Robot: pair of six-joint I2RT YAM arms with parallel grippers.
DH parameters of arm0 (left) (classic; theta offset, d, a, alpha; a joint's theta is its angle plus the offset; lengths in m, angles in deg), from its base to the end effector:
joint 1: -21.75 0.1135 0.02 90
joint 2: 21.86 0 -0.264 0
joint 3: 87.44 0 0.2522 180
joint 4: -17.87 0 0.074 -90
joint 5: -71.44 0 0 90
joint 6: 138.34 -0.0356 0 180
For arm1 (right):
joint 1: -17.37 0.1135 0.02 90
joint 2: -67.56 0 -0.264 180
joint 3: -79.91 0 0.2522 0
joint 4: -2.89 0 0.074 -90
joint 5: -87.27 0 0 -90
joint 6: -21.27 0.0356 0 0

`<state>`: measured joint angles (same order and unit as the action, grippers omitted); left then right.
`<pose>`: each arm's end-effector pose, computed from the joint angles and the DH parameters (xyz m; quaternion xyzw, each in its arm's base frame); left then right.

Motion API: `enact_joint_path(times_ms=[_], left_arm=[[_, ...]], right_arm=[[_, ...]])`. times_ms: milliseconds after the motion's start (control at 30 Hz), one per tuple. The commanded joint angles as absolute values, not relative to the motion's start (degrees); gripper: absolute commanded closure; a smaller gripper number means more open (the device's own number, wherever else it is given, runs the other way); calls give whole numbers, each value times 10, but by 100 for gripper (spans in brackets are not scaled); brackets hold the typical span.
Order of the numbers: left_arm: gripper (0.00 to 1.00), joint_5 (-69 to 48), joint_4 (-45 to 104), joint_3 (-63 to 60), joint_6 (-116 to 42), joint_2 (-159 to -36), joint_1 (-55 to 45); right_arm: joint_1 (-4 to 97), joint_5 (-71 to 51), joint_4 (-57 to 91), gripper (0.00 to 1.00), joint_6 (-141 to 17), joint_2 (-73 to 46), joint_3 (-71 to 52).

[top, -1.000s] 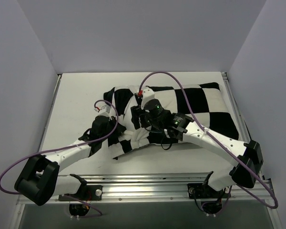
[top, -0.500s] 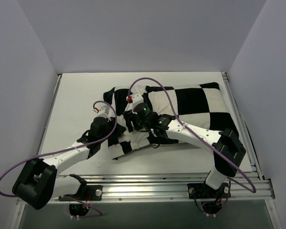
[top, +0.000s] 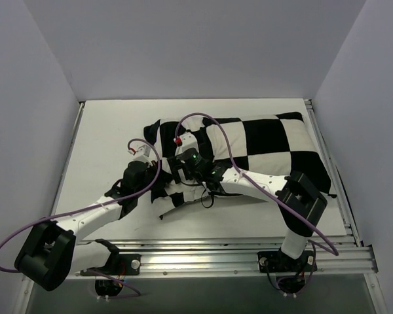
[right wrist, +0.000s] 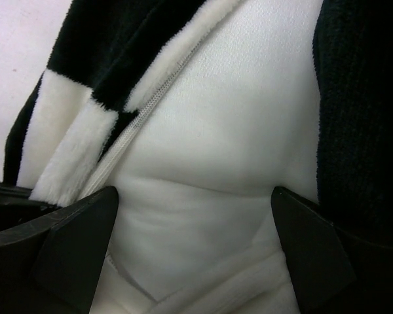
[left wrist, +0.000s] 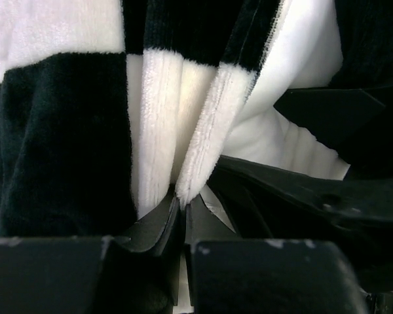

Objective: Remove the pillowcase from the pillow

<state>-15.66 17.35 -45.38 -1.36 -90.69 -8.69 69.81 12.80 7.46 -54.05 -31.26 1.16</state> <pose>0.2130 -0.1272 0.1976 -0.1089 0.8420 -0.3469 0.3985 0.2488 0.3079 0.2427 -0.2008 0.8127 0.2010 0.5087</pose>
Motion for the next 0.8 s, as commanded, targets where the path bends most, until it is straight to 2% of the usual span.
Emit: enact_joint_path(times_ms=[0, 167, 233, 267, 300, 367, 400, 467, 767], left_arm=[[98, -153, 213, -456, -19, -889, -90], [98, -166, 230, -456, -23, -880, -90], [98, -168, 235, -456, -24, -881, -90], [98, -168, 235, -456, -24, -881, -90], [98, -168, 237, -455, -23, -880, -90], [98, -167, 244, -453, -24, -879, -90], [98, -168, 249, -448, -24, -875, -90], [98, -164, 265, -442, -24, -867, -90], [98, -126, 365, -395, -13, -806, -107]], right_arm=[[687, 227, 160, 0, -541, -364, 42], [688, 240, 191, 0, -538, -412, 34], [689, 241, 201, 9, -534, -434, 30], [688, 242, 202, 17, -534, -441, 26], [688, 244, 203, 34, -533, -446, 24], [688, 250, 202, 60, -532, -454, 22], [688, 253, 199, 85, -530, -454, 21], [681, 258, 197, 100, -526, -445, 20], [583, 164, 140, 100, -462, -319, 15]])
